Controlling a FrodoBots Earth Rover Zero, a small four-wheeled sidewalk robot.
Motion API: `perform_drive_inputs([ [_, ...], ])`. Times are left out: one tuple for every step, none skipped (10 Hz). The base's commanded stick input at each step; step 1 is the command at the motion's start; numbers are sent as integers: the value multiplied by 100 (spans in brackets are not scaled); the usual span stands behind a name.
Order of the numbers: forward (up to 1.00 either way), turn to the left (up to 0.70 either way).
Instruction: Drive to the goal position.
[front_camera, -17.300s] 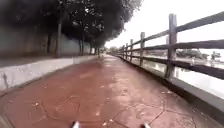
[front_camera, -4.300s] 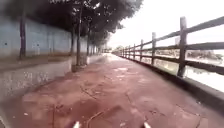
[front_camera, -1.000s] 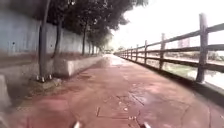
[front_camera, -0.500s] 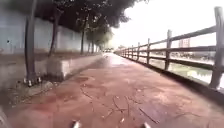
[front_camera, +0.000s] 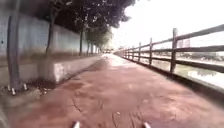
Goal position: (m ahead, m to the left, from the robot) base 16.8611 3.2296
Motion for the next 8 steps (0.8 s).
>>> perform_drive_inputs([
  [70, 0],
  [70, 0],
  [70, 0],
  [70, 0],
  [70, 0],
  [70, 0],
  [70, 0],
  [70, 0],
])
